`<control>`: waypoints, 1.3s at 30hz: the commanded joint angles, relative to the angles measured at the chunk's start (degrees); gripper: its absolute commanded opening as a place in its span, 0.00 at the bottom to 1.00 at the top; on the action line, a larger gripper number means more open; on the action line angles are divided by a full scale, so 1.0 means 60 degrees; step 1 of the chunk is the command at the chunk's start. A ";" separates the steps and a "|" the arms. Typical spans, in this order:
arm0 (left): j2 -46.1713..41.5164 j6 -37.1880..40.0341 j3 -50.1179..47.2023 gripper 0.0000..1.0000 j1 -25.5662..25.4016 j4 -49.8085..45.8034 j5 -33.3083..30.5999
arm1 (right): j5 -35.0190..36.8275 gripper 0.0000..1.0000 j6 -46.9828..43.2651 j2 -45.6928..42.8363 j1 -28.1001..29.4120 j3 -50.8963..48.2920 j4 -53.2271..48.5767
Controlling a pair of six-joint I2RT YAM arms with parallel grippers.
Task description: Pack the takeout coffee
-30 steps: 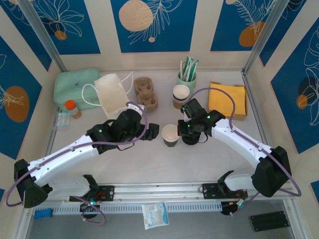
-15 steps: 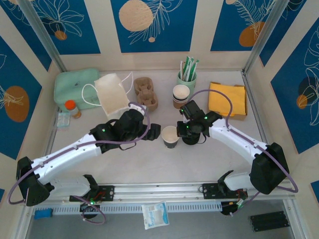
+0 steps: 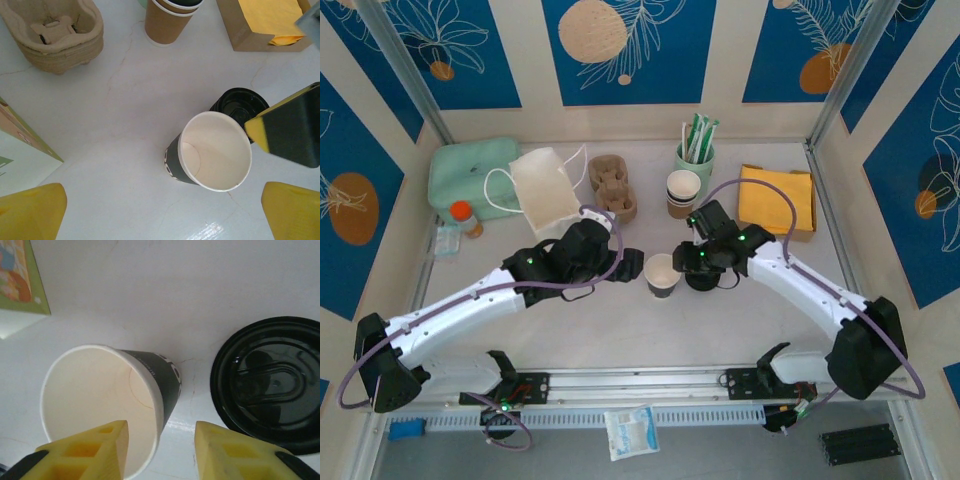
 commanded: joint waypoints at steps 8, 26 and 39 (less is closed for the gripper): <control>0.0078 -0.0047 0.0109 1.00 -0.0079 0.0231 0.0237 | 0.0161 0.59 -0.0325 -0.0517 -0.2154 -0.0289 -0.0667; 0.0340 -0.0094 0.0150 0.99 -0.0153 0.0409 0.0404 | 0.0163 0.53 -0.0483 0.1383 -0.2982 -0.0683 0.0294; 0.0405 -0.0095 0.0170 0.99 -0.0167 0.0454 0.0456 | 0.0199 0.30 -0.0525 0.1957 -0.3472 -0.0524 0.0590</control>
